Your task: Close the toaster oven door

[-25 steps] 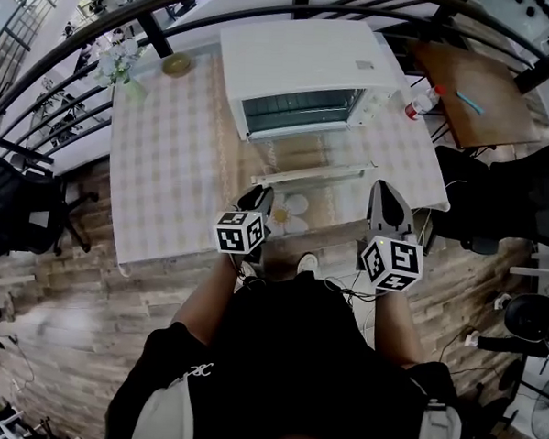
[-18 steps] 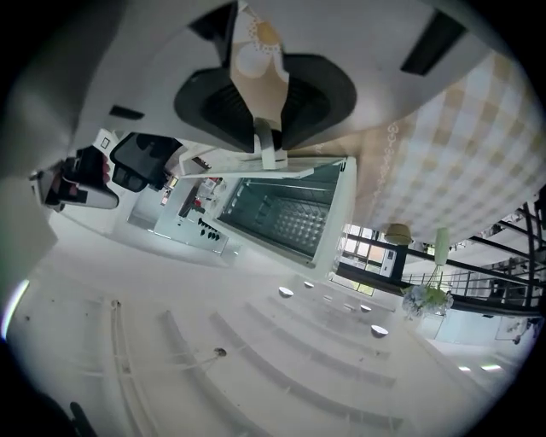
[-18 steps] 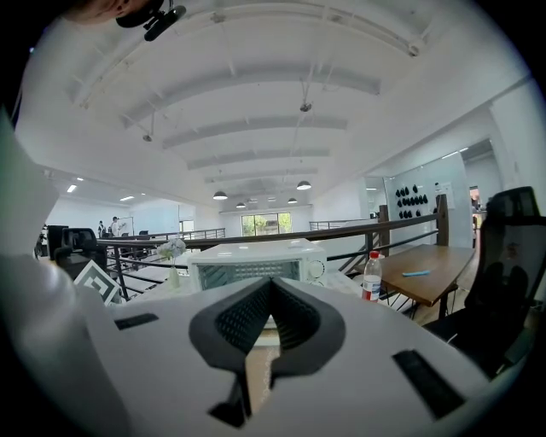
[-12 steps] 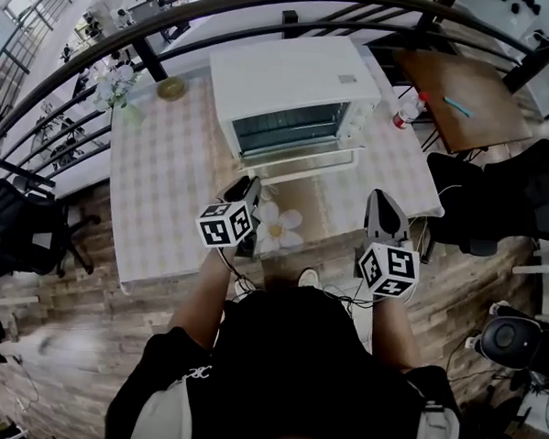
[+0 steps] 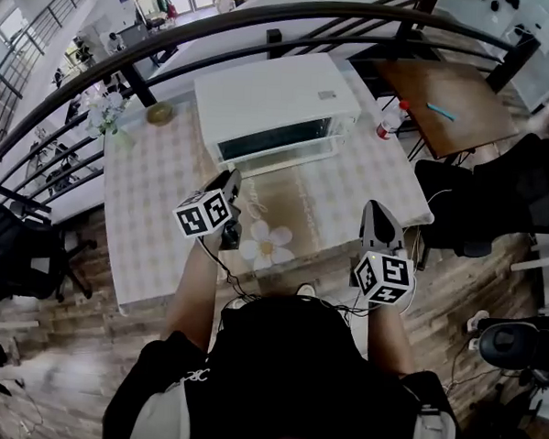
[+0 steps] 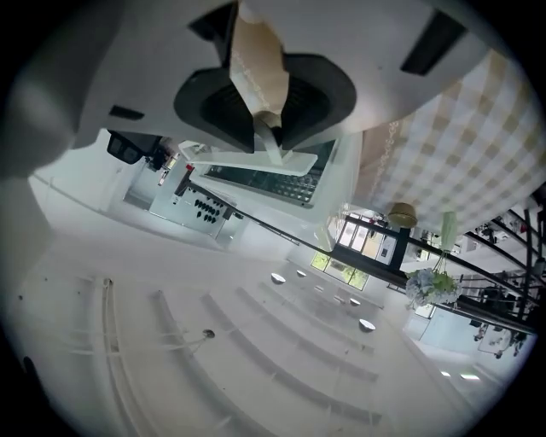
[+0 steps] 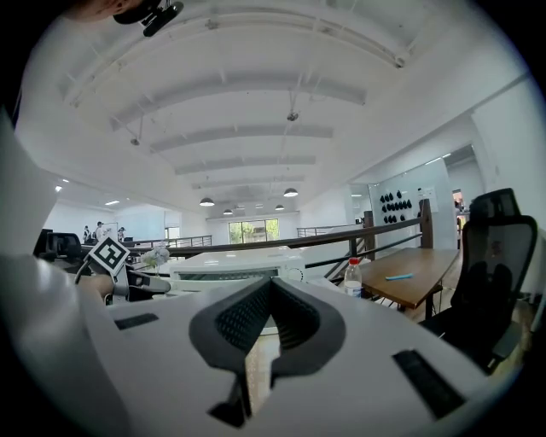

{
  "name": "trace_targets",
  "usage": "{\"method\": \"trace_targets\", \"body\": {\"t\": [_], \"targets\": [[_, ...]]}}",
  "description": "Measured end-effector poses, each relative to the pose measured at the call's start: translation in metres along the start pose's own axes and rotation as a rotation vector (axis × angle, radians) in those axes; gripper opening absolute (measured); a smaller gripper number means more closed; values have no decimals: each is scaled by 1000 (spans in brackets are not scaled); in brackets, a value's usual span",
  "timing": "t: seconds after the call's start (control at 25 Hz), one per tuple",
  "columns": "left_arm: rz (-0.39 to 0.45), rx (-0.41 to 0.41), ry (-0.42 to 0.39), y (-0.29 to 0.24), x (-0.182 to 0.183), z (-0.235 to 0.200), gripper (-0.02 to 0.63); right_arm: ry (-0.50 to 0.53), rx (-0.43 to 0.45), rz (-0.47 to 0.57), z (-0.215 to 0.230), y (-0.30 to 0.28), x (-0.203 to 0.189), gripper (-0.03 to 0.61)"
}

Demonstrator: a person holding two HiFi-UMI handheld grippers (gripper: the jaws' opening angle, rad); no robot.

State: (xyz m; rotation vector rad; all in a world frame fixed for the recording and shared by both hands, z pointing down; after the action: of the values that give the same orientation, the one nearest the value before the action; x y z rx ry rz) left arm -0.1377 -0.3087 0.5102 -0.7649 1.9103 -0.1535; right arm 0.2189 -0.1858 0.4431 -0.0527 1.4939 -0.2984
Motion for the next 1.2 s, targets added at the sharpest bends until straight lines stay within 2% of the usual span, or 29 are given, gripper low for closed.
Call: {"method": "trace_targets", "body": {"t": [0.36, 0.76, 0.96, 1.2], "targets": [[38, 34, 7, -19, 32, -4, 108, -21, -33, 10, 11, 5, 0, -8], [78, 33, 12, -24, 38, -7, 103, -24, -45, 23, 12, 9, 0, -8], [204, 89, -113, 2, 41, 9, 41, -6, -19, 27, 6, 5, 3, -8], [366, 144, -375, 56, 67, 53, 27, -20, 54, 98, -12, -8, 21, -8]]}}
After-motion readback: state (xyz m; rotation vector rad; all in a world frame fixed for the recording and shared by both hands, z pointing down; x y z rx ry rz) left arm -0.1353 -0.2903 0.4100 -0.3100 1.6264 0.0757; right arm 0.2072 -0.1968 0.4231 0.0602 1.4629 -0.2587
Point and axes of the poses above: the fingertips, and each gripper's own axes: y backward along the fingers, z to its right, x out of its top, the point moved 8 cm from there along y, backward along the fingers, and after that the axes turned 4 degrees about -z, right-handed, at the moved point
